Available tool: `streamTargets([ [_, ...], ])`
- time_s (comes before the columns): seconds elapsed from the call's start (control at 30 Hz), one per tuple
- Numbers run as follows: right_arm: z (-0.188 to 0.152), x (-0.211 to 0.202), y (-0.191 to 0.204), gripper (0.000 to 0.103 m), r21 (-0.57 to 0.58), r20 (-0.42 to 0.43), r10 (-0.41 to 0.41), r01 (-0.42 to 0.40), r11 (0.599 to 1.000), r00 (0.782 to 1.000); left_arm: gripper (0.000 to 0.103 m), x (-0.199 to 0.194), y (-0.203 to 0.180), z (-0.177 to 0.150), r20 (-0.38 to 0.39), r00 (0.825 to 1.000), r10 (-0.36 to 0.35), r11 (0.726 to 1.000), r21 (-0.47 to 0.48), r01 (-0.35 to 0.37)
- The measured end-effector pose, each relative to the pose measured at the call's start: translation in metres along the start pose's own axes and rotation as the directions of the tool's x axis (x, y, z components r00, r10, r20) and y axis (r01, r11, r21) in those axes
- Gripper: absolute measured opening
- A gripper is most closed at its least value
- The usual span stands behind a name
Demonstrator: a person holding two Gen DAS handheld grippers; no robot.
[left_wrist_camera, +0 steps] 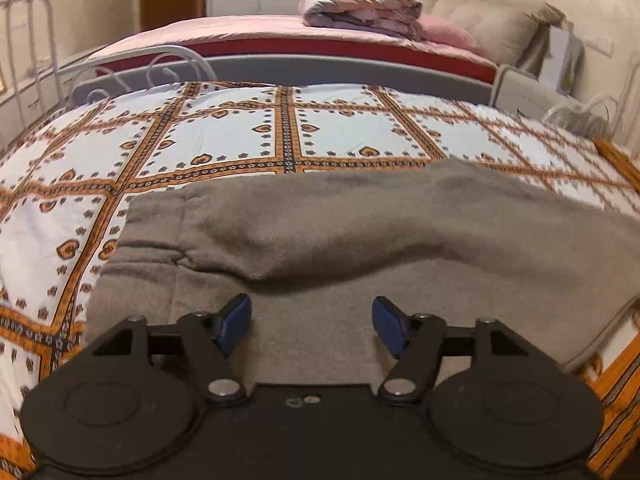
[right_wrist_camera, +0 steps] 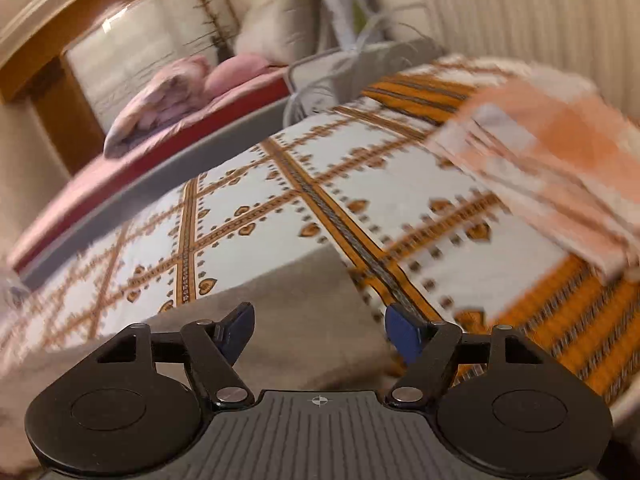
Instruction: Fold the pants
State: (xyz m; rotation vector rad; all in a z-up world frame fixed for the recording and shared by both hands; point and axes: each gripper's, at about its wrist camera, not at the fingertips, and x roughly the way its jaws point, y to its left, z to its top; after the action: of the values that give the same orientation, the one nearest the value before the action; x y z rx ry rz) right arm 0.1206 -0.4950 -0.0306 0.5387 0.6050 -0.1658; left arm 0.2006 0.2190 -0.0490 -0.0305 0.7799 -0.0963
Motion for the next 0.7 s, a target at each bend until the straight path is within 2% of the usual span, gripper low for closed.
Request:
streamTargets([
  [0.03, -0.001, -0.002, -0.008, 0.069, 0.041, -0.010, 0.006, -0.005, 0.999, 1.000, 0.065, -0.001, 0.000, 0.001, 0.002, 1.000, 0.001, 1.000, -0.015, -0.001],
  [0.13, -0.005, 0.003, -0.028, 0.048, 0.173, -0.092, 0.073, -0.056, 0.983, 0.993, 0.067, -0.002, -0.006, 0.002, -0.001, 1.000, 0.011, 1.000, -0.026, -0.011],
  [0.17, -0.006, 0.008, -0.032, 0.046, 0.206, -0.119, 0.086, -0.061, 0.977, 0.989, 0.067, -0.002, -0.008, 0.002, -0.006, 1.000, 0.015, 1.000, -0.019, -0.015],
  [0.33, -0.008, 0.025, -0.040, 0.041, 0.258, -0.190, 0.056, -0.006, 0.966, 0.980, 0.068, 0.003, -0.013, -0.002, -0.041, 0.998, 0.037, 0.999, 0.031, -0.036],
  [0.4, -0.010, 0.028, -0.040, 0.037, 0.281, -0.199, 0.086, -0.027, 0.959, 0.976, 0.069, 0.005, -0.014, -0.006, -0.049, 0.998, 0.039, 0.998, 0.050, -0.037],
  [0.43, -0.011, 0.031, -0.039, 0.026, 0.282, -0.191, 0.096, -0.039, 0.959, 0.977, 0.069, 0.005, -0.014, -0.008, -0.053, 0.998, 0.039, 0.998, 0.057, -0.036],
  [0.47, -0.010, 0.030, -0.037, 0.020, 0.274, -0.177, 0.090, -0.039, 0.961, 0.980, 0.069, 0.006, -0.014, -0.009, -0.057, 0.998, 0.040, 0.997, 0.064, -0.036],
  [0.53, -0.007, 0.031, -0.034, 0.019, 0.262, -0.152, 0.092, -0.049, 0.964, 0.984, 0.073, 0.007, -0.015, -0.012, -0.061, 0.997, 0.040, 0.996, 0.078, -0.036],
  [0.7, -0.006, 0.047, -0.026, 0.019, 0.233, -0.189, 0.088, -0.042, 0.971, 0.978, 0.078, 0.008, -0.023, -0.017, -0.062, 0.997, 0.047, 0.992, 0.120, -0.039],
])
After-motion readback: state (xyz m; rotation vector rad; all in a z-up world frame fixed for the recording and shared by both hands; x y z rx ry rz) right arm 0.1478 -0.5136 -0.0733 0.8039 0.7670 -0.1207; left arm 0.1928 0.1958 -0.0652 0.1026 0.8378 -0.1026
